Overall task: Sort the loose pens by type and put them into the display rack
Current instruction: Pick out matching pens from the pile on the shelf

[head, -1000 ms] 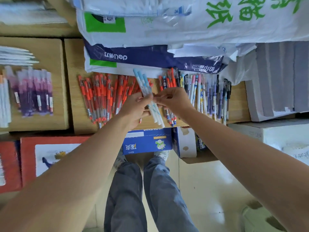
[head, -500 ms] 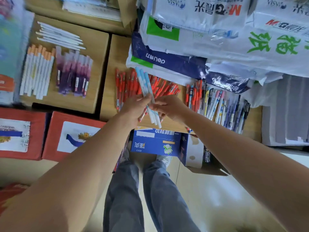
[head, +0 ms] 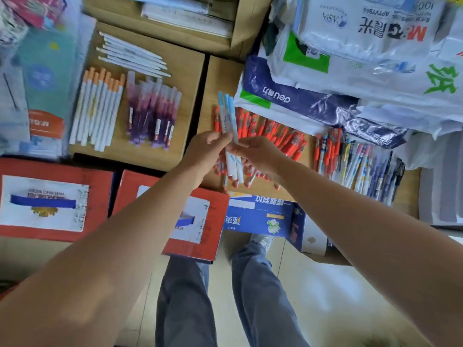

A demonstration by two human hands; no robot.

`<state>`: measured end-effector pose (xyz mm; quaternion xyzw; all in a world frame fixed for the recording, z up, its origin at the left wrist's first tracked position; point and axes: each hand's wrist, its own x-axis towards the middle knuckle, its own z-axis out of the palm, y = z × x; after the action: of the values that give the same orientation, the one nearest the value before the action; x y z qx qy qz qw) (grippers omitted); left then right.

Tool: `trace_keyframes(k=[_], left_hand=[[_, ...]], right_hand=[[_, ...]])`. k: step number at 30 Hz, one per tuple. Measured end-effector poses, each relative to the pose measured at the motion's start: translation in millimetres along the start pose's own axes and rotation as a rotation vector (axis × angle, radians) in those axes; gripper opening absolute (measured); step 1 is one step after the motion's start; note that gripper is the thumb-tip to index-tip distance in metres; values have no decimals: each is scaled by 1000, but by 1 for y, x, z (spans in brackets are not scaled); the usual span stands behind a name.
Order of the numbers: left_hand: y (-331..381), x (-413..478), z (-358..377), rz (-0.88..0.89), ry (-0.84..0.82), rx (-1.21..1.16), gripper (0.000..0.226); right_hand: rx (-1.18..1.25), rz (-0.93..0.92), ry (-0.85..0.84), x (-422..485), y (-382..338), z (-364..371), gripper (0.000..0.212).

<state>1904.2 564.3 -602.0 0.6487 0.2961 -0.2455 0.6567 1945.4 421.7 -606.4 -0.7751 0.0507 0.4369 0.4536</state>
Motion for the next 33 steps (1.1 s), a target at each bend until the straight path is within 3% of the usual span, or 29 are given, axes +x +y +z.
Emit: trace_keyframes(k=[5,13,22,26,33], left_hand=[[-19,26,-53,41,115,280,15],[-12,51,-48,30,-111,280,33],[-8,61,-4,-86,-164,175,9],[-11,57,17,-63,-160,191,23],[-12,50,61,-107,-267,93,27]], right_hand=[[10,60,188,38,-8,28,51],[77,108,373,55,-3,34,35],[-33,55,356,46,17,9,29],[-23,42,367,38,24,-8,25],[-45,62,370,19,46,-43,31]])
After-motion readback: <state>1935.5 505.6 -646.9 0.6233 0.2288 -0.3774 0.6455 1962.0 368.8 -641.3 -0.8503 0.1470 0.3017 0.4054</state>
